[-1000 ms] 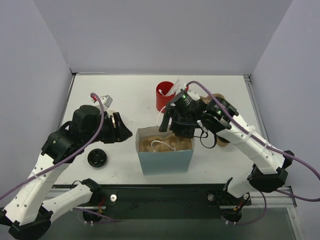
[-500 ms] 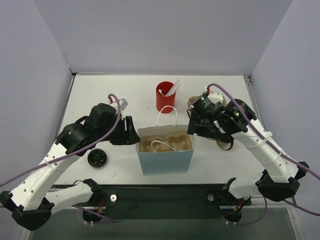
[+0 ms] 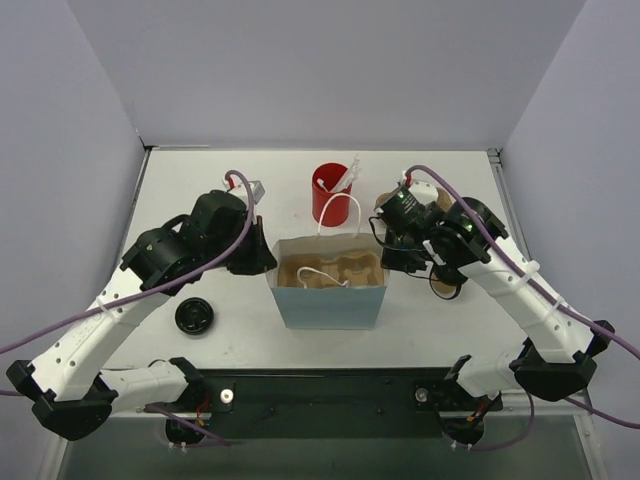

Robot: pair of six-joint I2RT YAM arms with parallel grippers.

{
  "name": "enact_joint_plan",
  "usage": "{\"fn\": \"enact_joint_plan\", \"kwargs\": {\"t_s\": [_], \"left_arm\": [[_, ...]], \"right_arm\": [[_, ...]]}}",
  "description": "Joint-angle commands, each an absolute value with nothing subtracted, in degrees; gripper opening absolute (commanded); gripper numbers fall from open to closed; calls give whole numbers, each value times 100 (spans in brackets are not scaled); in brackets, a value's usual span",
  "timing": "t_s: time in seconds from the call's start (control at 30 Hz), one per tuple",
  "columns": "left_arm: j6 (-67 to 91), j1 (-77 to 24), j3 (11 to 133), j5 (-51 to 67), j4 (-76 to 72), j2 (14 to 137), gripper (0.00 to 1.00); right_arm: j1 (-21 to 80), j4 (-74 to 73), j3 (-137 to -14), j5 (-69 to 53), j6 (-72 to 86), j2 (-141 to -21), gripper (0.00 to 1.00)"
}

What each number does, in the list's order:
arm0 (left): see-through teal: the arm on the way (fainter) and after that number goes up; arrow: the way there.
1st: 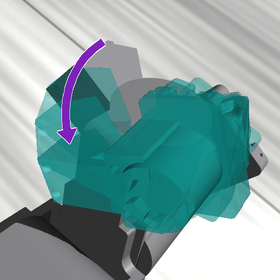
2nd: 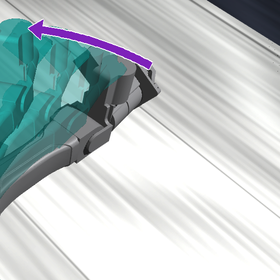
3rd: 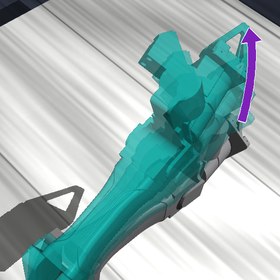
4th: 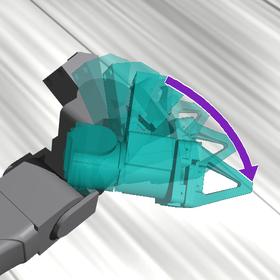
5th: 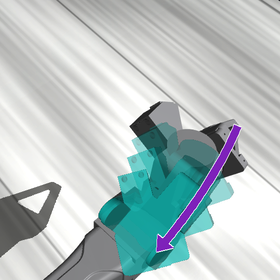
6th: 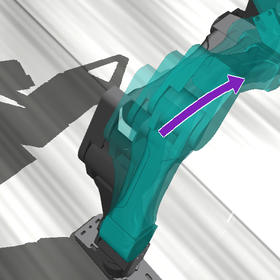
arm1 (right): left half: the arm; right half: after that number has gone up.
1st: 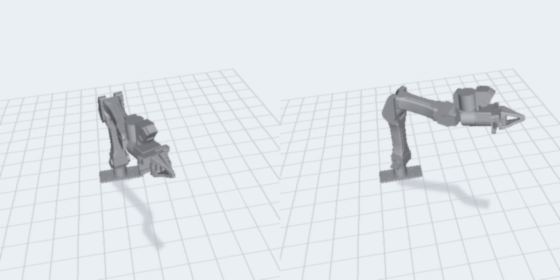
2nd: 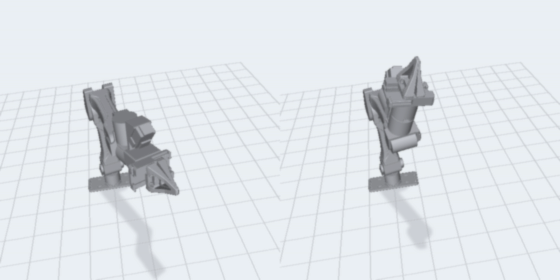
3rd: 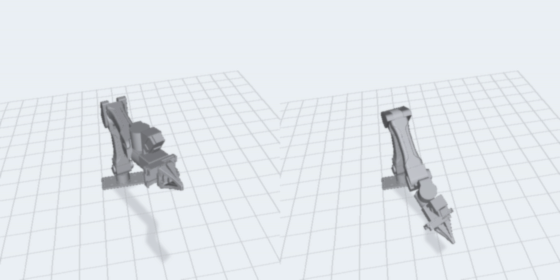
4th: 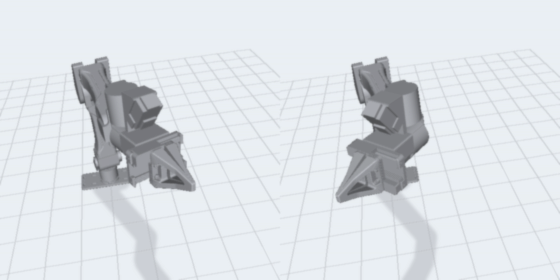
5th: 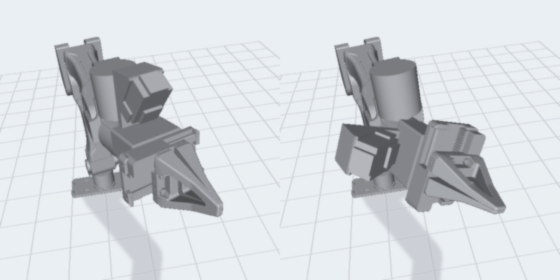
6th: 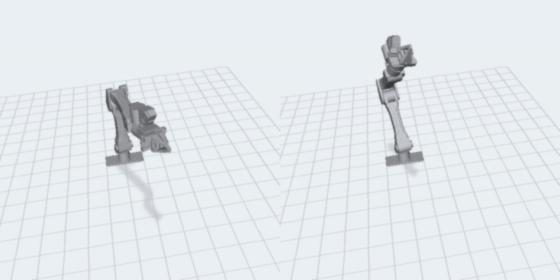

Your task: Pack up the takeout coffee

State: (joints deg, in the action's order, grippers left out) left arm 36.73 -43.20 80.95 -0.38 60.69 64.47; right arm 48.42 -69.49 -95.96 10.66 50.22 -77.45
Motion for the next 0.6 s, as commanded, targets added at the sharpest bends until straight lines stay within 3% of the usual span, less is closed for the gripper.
{"fn": "enact_joint_plan", "kwargs": {"t_s": [0.0, 0.13, 0.17, 0.2, 0.23, 0.33, 0.37, 0.43, 0.5, 0.53, 0.57], "left_arm": [[3542, -4359, 8343, -413, 6091, 6539, 0], [3577, -4342, 8103, -448, 6003, 6635, 0], [3568, -4342, 8147, -474, 6038, 6679, 5], [3542, -4342, 8278, -509, 6090, 6801, 20], [3525, -4342, 8366, -536, 6126, 6864, 26], [3410, -4342, 8831, -694, 6354, 7101, 36], [3384, -4342, 8955, -729, 6424, 7154, 37], [3331, -4342, 9192, -773, 6618, 7303, 37], [3313, -4342, 9246, -791, 6697, 7374, 34], [3322, -4350, 9307, -774, 6715, 7383, 17], [3322, -4351, 9369, -791, 6732, 7383, 8]], "right_arm": [[4913, -7216, -9933, 1520, 4939, -7840, 0], [4825, -6970, -9449, 1477, 4808, -7919, 5], [4808, -6874, -9387, 1494, 4764, -7989, 7], [4773, -6864, -9352, 1503, 4738, -8050, 9], [4755, -6856, -9352, 1494, 4703, -8103, 10], [4755, -6864, -9553, 1468, 4684, -8200, 18], [4755, -6856, -9606, 1468, 4685, -8200, 23], [4746, -6882, -9720, 1494, 4667, -8191, 25], [4720, -6873, -9765, 1468, 4623, -8200, 20], [4702, -6890, -9808, 1450, 4588, -8235, 15], [4693, -6899, -9913, 1424, 4518, -8253, 5]]}}
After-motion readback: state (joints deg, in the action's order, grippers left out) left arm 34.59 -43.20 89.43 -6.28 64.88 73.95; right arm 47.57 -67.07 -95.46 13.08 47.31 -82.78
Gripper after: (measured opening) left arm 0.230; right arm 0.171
